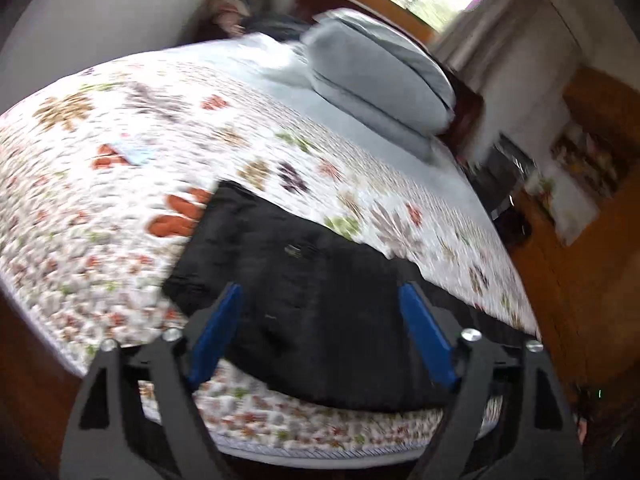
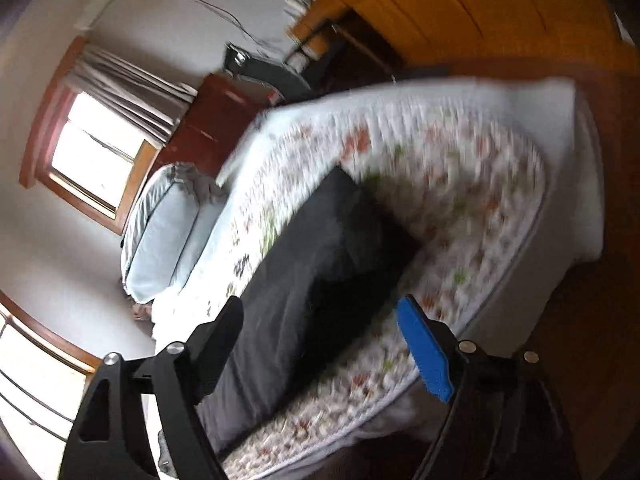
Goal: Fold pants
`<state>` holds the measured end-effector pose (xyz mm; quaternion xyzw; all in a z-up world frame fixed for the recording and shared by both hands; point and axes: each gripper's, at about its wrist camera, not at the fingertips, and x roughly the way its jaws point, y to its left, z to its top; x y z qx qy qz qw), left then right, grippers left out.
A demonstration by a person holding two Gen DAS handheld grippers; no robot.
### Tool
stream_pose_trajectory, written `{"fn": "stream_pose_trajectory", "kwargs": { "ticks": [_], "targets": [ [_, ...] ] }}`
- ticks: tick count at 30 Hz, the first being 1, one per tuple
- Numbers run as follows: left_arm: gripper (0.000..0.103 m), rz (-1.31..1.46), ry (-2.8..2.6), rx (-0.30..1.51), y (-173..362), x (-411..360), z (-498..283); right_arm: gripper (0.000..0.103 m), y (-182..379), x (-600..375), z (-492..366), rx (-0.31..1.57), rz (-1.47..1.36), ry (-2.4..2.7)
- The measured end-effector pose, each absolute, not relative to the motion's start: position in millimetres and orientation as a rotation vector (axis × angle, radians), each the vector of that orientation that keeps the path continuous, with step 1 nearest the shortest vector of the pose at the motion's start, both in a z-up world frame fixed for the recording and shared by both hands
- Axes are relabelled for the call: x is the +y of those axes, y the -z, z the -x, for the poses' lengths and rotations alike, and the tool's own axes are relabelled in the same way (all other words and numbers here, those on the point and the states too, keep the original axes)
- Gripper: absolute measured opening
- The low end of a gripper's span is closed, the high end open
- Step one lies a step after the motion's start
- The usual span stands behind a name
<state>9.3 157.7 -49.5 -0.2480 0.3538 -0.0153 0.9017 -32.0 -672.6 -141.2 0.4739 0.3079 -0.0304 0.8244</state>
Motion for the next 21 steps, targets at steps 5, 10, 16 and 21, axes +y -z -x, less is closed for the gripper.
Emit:
{"fn": "stream_pose_trajectory", "kwargs": {
  "ticks": [5, 10, 16, 21],
  "targets": [
    [0.083, 0.427, 0.085, 0.856, 79, 118, -38, 0.082, 142, -656, 15, 0.642, -1.034, -0.011],
    [0.083, 0.463, 0.042, 0.925, 116, 125, -52, 0.078, 141, -651, -18, 0.705, -0.985, 0.049],
    [0.082, 0.524, 0.019, 0.977, 140, 148, -60, 0.011, 131, -641, -75, 0.793, -0.868, 0.068],
    [0.082, 0.512, 0.003, 0.994, 147, 147, -70, 0.007, 87, -622, -109, 0.694, -0.8, -0.102]
  ]
}}
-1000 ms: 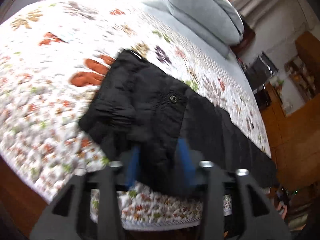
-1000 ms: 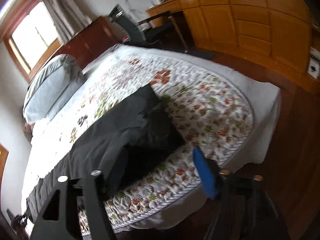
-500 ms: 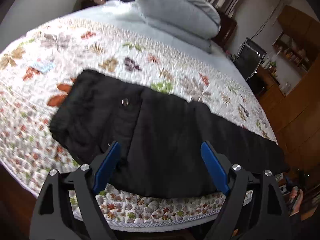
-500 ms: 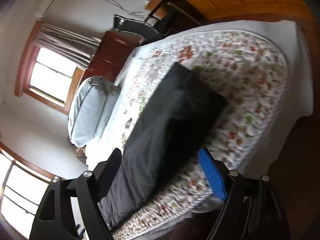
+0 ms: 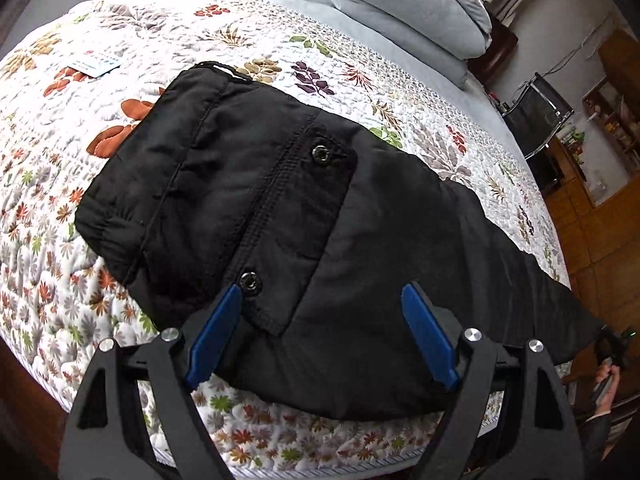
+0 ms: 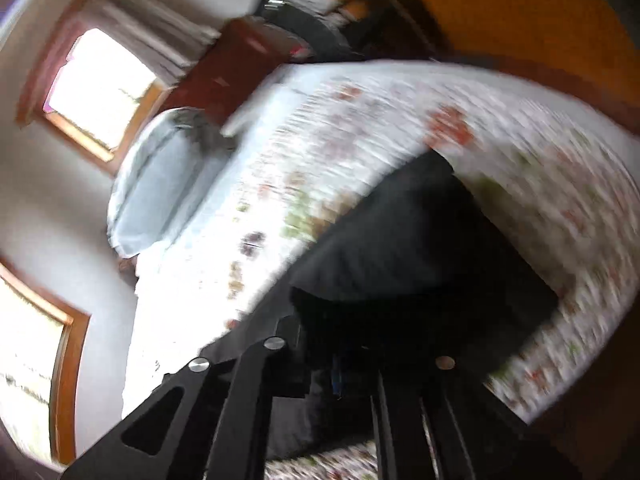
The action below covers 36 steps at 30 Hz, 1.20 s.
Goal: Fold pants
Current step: 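Grasp the stacked leg hems with the right gripper and lift them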
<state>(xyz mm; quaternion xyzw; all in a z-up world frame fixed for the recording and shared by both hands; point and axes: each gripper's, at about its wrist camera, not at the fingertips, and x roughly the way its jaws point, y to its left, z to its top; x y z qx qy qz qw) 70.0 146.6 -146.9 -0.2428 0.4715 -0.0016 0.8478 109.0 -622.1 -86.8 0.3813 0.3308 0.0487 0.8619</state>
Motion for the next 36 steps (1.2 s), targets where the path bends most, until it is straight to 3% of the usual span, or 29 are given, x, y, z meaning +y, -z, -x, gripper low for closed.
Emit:
{"fn": "stream_pose_trajectory", "kwargs": {
  "ticks": [4, 9, 12, 17, 22, 24, 25, 27, 28, 36],
  "targets": [
    [0.082, 0.498, 0.0, 0.996, 146, 147, -73, 0.006, 89, -631, -110, 0.675, -0.874, -0.113],
    [0.082, 0.51, 0.011, 1.005, 148, 152, -76, 0.006, 162, -657, -89, 0.919, -0.941, 0.122],
    [0.082, 0.507, 0.004, 1.019, 149, 153, -79, 0.009, 189, -665, -62, 0.872, -1.064, 0.091],
    [0.082, 0.493, -0.017, 1.024, 146, 150, -82, 0.021, 182, -667, -50, 0.812, -1.036, 0.083],
    [0.083, 0.497, -0.067, 0.935, 128, 150, -68, 0.019, 176, -674, -57, 0.854, -0.983, 0.163],
    [0.088, 0.461, -0.088, 0.917, 124, 149, -63, 0.02, 177, -670, -64, 0.872, -0.961, 0.179],
    [0.088, 0.427, -0.108, 0.933, 127, 148, -62, 0.023, 176, -668, -63, 0.867, -0.959, 0.183],
    [0.088, 0.397, -0.121, 0.949, 130, 149, -60, 0.047, 170, -668, -50, 0.831, -0.974, 0.191],
    [0.088, 0.394, -0.122, 0.945, 130, 150, -59, 0.066, 167, -669, -43, 0.803, -0.99, 0.201],
    [0.089, 0.395, -0.11, 0.857, 112, 140, -50, 0.069, 182, -687, -20, 0.741, -1.138, 0.179]
  ]
}}
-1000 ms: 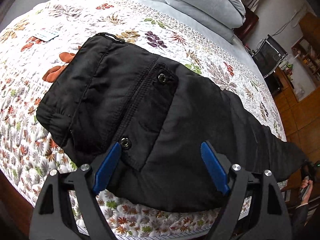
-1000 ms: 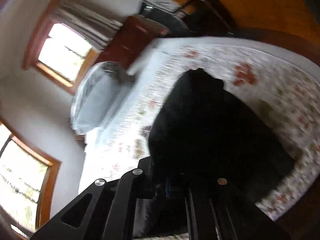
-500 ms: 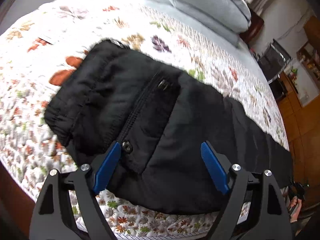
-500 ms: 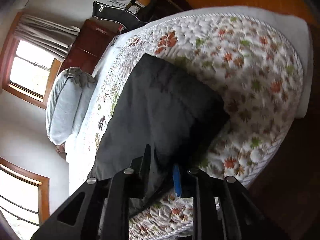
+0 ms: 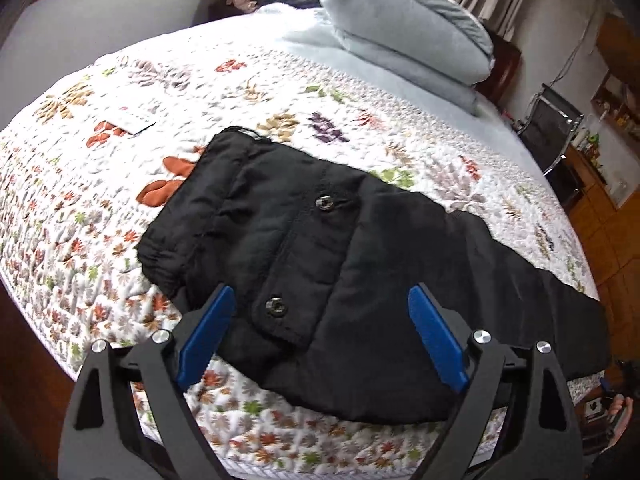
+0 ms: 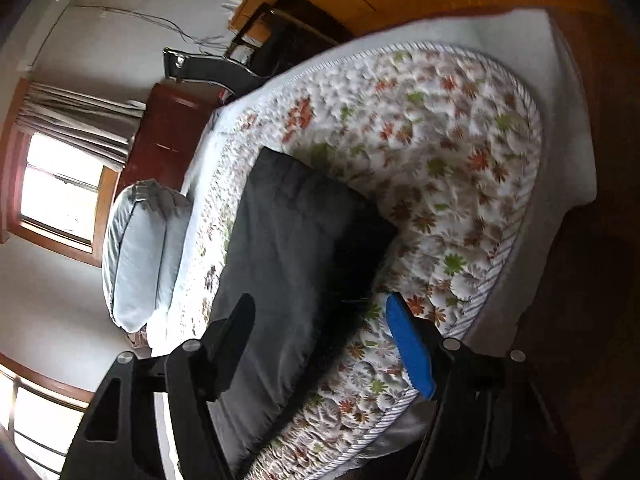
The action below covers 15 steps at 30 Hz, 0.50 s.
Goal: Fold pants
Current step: 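Grasp the stacked leg hems with the right gripper and lift them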
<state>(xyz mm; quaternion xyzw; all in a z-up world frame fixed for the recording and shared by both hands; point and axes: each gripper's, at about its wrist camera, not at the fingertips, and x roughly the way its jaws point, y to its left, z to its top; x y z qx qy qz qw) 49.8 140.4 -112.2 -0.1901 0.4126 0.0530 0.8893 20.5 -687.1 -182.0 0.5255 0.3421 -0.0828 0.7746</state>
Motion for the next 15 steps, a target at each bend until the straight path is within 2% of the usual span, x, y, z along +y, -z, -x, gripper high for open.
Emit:
{"fn": "stream_pose_trajectory", "kwargs": {
  "ticks": [9, 13, 15],
  "targets": [
    [0.089, 0.36, -0.102, 0.901, 123, 128, -51, 0.068, 206, -681, -53, 0.751, -1.149, 0.174],
    [0.09, 0.343, -0.112, 0.927, 129, 129, -53, 0.04, 207, -683, -57, 0.736, -1.144, 0.155],
    [0.09, 0.335, -0.116, 0.937, 132, 130, -54, 0.032, 204, -684, -58, 0.727, -1.129, 0.135]
  ]
}}
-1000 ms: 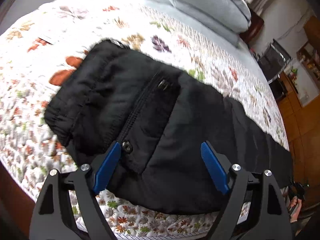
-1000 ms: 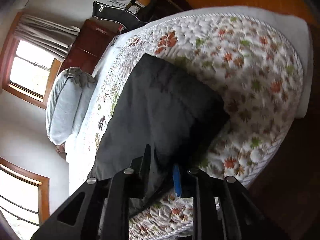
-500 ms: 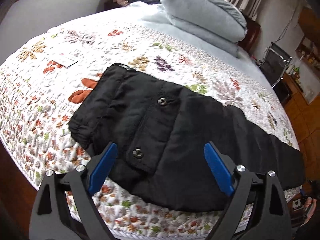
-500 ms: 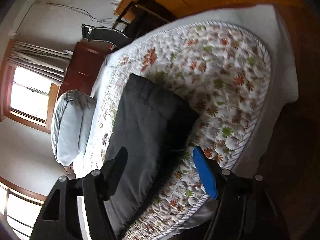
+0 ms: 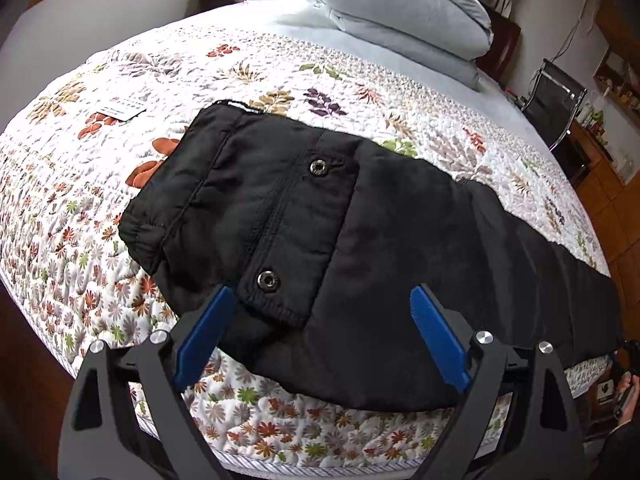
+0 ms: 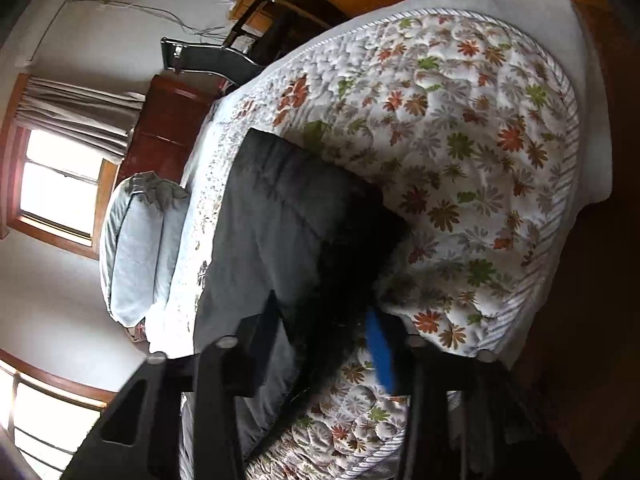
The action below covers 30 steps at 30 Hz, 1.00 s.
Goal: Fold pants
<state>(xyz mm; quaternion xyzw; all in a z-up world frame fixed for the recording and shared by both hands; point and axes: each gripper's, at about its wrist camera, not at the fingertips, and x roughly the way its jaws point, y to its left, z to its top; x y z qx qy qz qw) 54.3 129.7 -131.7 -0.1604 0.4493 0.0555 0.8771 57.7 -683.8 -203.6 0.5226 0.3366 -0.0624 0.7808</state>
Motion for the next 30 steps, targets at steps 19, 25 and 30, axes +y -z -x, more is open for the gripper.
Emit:
{"fn": "stream_pose_trajectory", "kwargs": {
  "ticks": [19, 25, 30],
  "targets": [
    [0.093, 0.284, -0.121, 0.958, 138, 125, -57, 0.009, 77, -603, -83, 0.603, -0.693, -0.042],
    [0.094, 0.289, -0.12, 0.955, 138, 125, -57, 0.009, 37, -550, -90, 0.598, -0.499, -0.112],
    [0.094, 0.292, -0.12, 0.952, 139, 125, -56, 0.009, 17, -504, -87, 0.598, -0.354, -0.181]
  ]
}}
